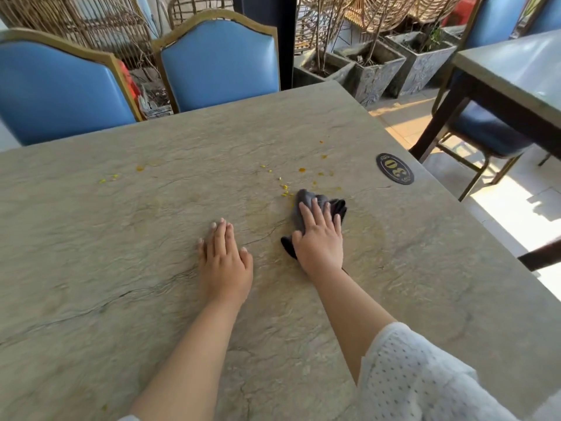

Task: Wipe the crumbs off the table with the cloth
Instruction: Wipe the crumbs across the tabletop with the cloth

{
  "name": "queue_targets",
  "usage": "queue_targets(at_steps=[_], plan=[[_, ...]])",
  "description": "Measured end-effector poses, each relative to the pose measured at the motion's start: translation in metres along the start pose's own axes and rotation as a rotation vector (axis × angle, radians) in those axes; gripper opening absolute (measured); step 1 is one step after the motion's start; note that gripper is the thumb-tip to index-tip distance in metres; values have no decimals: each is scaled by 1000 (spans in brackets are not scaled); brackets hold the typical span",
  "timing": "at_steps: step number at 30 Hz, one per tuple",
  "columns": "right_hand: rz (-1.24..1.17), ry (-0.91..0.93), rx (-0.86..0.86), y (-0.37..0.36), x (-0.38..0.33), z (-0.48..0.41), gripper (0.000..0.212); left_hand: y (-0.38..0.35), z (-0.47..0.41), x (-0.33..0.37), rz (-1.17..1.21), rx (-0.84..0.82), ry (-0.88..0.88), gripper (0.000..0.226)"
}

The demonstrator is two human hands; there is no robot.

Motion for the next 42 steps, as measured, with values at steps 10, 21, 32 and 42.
queue_targets(at_steps=[10,21,32,42], plan=[[35,-357,109,23,87,61,62,1,0,1,87,47,14,62],[74,-254,51,18,92,136,64,6,26,79,151,123,-213,50],[40,-433,27,38,126,50,63,-11,35,62,98,106,-41,50],[84,-346,54,33,126,97,64,-9,38,61,89,145,-33,47]])
Point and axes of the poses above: each hand's wrist, its own z-axis away from the middle knuckle, its own y-axis out of the back of the hand, x = y × z, the point moved 4 cm from there along -z, towards the middle knuckle, and after that the axes turned 2 degrees about z, right-handed, at the moved point
